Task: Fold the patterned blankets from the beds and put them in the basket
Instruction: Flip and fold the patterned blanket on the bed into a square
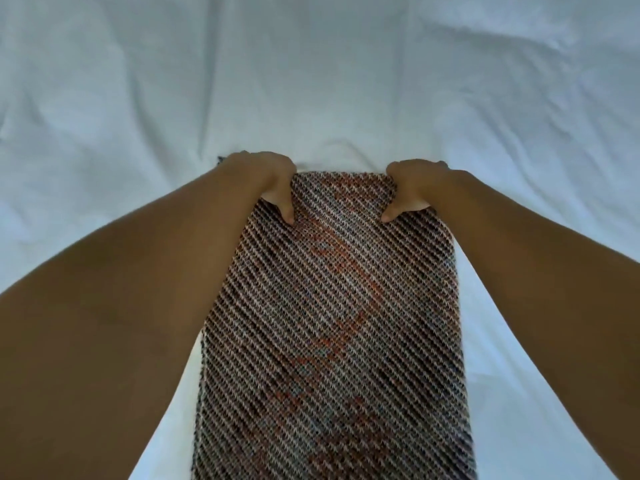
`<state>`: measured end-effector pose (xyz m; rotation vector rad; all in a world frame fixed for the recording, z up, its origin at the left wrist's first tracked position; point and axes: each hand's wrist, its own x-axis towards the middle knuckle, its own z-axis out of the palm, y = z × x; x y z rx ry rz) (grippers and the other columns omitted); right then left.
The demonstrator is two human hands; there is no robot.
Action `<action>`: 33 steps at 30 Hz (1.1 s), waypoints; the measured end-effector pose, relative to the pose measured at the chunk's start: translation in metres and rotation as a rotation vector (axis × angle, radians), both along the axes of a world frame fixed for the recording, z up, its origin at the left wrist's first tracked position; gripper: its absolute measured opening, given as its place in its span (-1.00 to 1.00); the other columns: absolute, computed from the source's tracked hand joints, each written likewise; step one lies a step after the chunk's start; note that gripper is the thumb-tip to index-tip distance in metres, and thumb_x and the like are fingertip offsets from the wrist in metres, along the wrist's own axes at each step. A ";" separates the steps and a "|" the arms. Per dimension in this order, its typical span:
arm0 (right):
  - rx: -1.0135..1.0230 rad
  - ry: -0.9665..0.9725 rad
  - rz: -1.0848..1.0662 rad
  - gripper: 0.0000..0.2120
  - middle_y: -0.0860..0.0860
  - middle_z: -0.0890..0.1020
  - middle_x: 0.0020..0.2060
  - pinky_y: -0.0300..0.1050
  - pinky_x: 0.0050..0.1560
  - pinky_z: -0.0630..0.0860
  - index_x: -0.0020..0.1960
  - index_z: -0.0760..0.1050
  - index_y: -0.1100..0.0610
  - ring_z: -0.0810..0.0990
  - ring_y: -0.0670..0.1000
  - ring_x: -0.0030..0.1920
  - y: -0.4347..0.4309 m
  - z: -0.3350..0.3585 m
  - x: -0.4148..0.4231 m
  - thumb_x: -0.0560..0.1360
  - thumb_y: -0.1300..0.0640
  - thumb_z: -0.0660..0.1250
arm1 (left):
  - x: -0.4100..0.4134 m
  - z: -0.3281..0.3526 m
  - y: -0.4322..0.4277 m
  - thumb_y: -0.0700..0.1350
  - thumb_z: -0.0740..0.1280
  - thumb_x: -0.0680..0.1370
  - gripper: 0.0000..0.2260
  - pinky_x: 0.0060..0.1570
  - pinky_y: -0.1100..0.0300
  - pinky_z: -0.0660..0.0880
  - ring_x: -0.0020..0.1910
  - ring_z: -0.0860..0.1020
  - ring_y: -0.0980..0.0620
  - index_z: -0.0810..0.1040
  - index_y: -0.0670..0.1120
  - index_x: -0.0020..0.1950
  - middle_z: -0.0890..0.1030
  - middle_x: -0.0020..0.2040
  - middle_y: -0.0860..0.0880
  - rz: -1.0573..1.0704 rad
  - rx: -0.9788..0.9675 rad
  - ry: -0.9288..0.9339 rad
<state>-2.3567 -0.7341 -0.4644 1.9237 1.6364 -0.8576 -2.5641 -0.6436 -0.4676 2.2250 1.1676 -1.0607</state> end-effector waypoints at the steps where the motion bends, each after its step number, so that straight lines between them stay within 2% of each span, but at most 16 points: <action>1: 0.011 -0.016 -0.010 -0.41 0.05 0.55 -0.03 -0.01 -0.02 0.37 0.11 0.41 0.12 0.52 0.13 0.01 -0.004 0.002 0.000 0.26 -0.22 0.47 | -0.001 0.003 -0.004 0.26 0.52 0.15 -0.35 -0.06 0.00 0.46 -0.06 0.53 -0.08 0.51 -0.06 0.11 0.57 -0.07 -0.01 -0.027 0.048 -0.016; 3: 0.108 -0.068 -0.019 -0.49 0.06 0.53 -0.14 0.02 -0.03 0.48 0.02 0.42 0.13 0.52 0.13 -0.09 -0.019 0.006 -0.003 0.30 -0.22 0.44 | -0.005 0.007 -0.018 0.26 0.50 0.20 -0.47 -0.27 0.13 0.38 -0.27 0.48 -0.01 0.54 -0.09 -0.05 0.51 -0.29 0.03 -0.093 0.192 -0.098; 4: 0.188 -0.104 -0.008 -0.52 0.06 0.51 -0.19 0.02 -0.06 0.48 -0.01 0.41 0.14 0.50 0.14 -0.13 -0.028 0.008 -0.007 0.34 -0.21 0.41 | -0.009 0.008 -0.025 0.25 0.49 0.23 -0.51 -0.31 0.15 0.35 -0.30 0.45 0.00 0.53 -0.10 -0.09 0.48 -0.33 0.03 -0.105 0.258 -0.149; 8: 0.585 -0.160 0.115 -0.61 0.10 0.53 -0.26 -0.04 -0.24 0.29 -0.03 0.38 0.18 0.53 0.17 -0.20 -0.069 0.021 -0.017 0.44 -0.14 0.34 | -0.030 0.019 -0.051 0.18 0.43 0.35 -0.59 -0.34 0.15 0.32 -0.30 0.43 -0.03 0.46 -0.11 -0.07 0.39 -0.36 0.03 -0.065 0.448 -0.291; 10: 0.687 -0.157 0.142 -0.67 0.13 0.56 -0.24 -0.08 -0.29 0.26 -0.04 0.39 0.20 0.53 0.18 -0.23 -0.085 0.033 -0.020 0.46 -0.05 0.35 | -0.034 0.030 -0.066 0.16 0.38 0.40 -0.63 -0.34 0.14 0.32 -0.32 0.41 -0.04 0.41 -0.11 -0.09 0.36 -0.37 0.02 -0.058 0.528 -0.342; 13: 0.746 -0.180 0.161 -0.74 0.16 0.56 -0.22 -0.09 -0.33 0.21 -0.03 0.39 0.23 0.53 0.18 -0.24 -0.112 0.051 -0.027 0.45 0.07 0.36 | -0.040 0.046 -0.093 0.07 0.34 0.46 -0.72 -0.37 0.15 0.31 -0.36 0.40 -0.04 0.37 -0.10 -0.13 0.43 -0.34 -0.02 -0.032 0.622 -0.411; 16: 0.784 -0.181 0.172 -0.75 0.17 0.55 -0.20 -0.11 -0.38 0.15 -0.01 0.39 0.25 0.53 0.19 -0.21 -0.142 0.066 -0.036 0.43 0.12 0.36 | -0.051 0.062 -0.124 -0.02 0.33 0.47 -0.78 -0.39 0.16 0.29 -0.38 0.39 -0.04 0.33 -0.10 -0.16 0.37 -0.37 -0.01 -0.007 0.673 -0.453; 18: 0.804 -0.184 0.199 -0.74 0.18 0.55 -0.20 -0.10 -0.38 0.17 0.00 0.39 0.26 0.52 0.19 -0.20 -0.166 0.074 -0.043 0.43 0.13 0.36 | -0.060 0.074 -0.150 -0.03 0.34 0.46 -0.76 -0.40 0.16 0.28 -0.40 0.38 -0.04 0.31 -0.09 -0.19 0.39 -0.36 -0.02 0.028 0.696 -0.468; 22: 0.865 -0.140 0.187 -0.78 0.21 0.52 -0.15 -0.06 -0.35 0.25 0.01 0.40 0.28 0.49 0.22 -0.17 -0.225 0.090 -0.058 0.42 0.21 0.33 | -0.083 0.097 -0.219 -0.08 0.35 0.45 -0.76 -0.45 0.17 0.23 -0.45 0.31 0.01 0.28 -0.09 -0.20 0.32 -0.38 0.01 0.123 0.694 -0.509; 25: 0.918 -0.028 0.184 -0.76 0.29 0.54 -0.08 -0.02 -0.33 0.34 0.01 0.44 0.33 0.51 0.27 -0.13 -0.280 0.098 -0.071 0.35 0.34 0.34 | -0.104 0.107 -0.281 -0.21 0.37 0.40 -0.85 -0.42 0.20 0.27 -0.40 0.37 -0.01 0.41 -0.13 -0.13 0.49 -0.25 -0.08 0.151 0.710 -0.614; 27: 0.957 0.019 0.158 -0.73 0.29 0.56 -0.19 -0.06 -0.42 0.38 -0.11 0.46 0.34 0.54 0.27 -0.23 -0.318 0.101 -0.081 0.22 0.42 0.42 | -0.119 0.109 -0.325 -0.27 0.42 0.33 -0.80 -0.40 0.18 0.31 -0.35 0.47 -0.08 0.48 -0.19 -0.09 0.56 -0.19 -0.14 0.142 0.751 -0.675; 29: 0.965 0.039 0.122 -0.69 0.24 0.54 -0.33 -0.12 -0.50 0.34 -0.22 0.44 0.30 0.53 0.23 -0.36 -0.351 0.098 -0.092 0.10 0.46 0.46 | -0.131 0.104 -0.367 -0.36 0.48 0.21 -0.72 -0.47 0.22 0.29 -0.37 0.51 -0.11 0.49 -0.22 -0.17 0.55 -0.26 -0.15 0.116 0.781 -0.717; 33: 0.924 0.052 0.208 -0.77 0.16 0.53 -0.42 -0.16 -0.55 0.38 -0.30 0.44 0.24 0.52 0.17 -0.44 -0.396 0.069 -0.113 0.10 0.41 0.37 | -0.154 0.069 -0.426 -0.44 0.48 0.06 -0.65 -0.58 0.19 0.35 -0.44 0.49 -0.14 0.47 -0.23 -0.26 0.50 -0.35 -0.17 0.096 0.747 -0.652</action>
